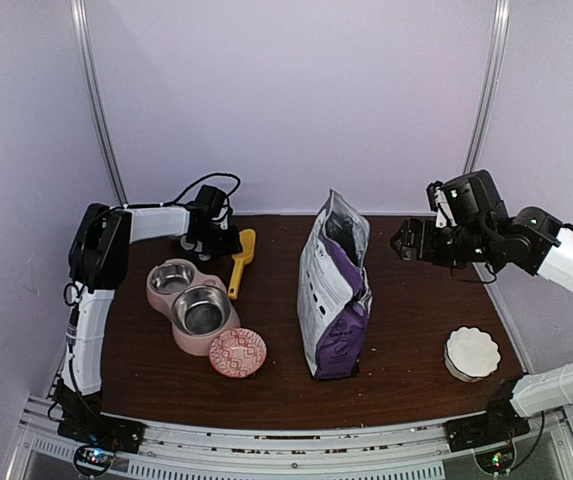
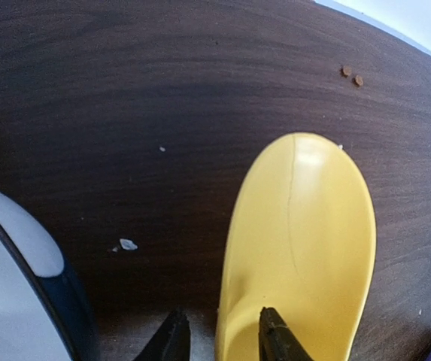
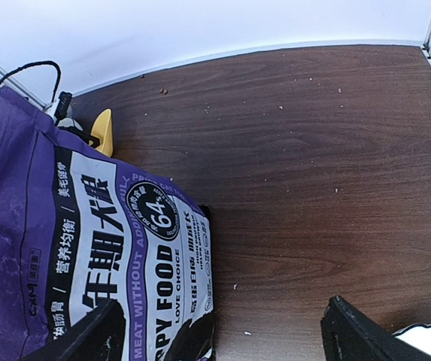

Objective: Serve the pet food

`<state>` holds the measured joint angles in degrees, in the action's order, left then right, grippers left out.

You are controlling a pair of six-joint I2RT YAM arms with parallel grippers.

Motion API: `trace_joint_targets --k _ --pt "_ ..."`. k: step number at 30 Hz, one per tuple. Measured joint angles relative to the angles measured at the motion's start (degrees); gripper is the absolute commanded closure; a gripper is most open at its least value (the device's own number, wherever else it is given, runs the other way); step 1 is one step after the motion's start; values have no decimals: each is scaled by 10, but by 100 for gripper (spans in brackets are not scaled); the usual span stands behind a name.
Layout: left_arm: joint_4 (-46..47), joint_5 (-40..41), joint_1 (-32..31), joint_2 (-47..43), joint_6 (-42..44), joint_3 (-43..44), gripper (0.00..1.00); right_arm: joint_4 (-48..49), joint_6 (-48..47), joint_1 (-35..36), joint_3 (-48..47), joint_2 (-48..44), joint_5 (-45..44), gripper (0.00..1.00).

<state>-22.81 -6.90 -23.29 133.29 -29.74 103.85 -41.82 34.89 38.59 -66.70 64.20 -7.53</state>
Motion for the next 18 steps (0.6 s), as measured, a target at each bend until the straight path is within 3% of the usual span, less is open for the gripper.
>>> trace_joint_targets --k 14,18 --pt "-4 -10 0 0 1 7 76 0 0 0 0 7 0 8" --pt "-12 -12 0 0 1 7 83 0 0 0 0 7 0 8"
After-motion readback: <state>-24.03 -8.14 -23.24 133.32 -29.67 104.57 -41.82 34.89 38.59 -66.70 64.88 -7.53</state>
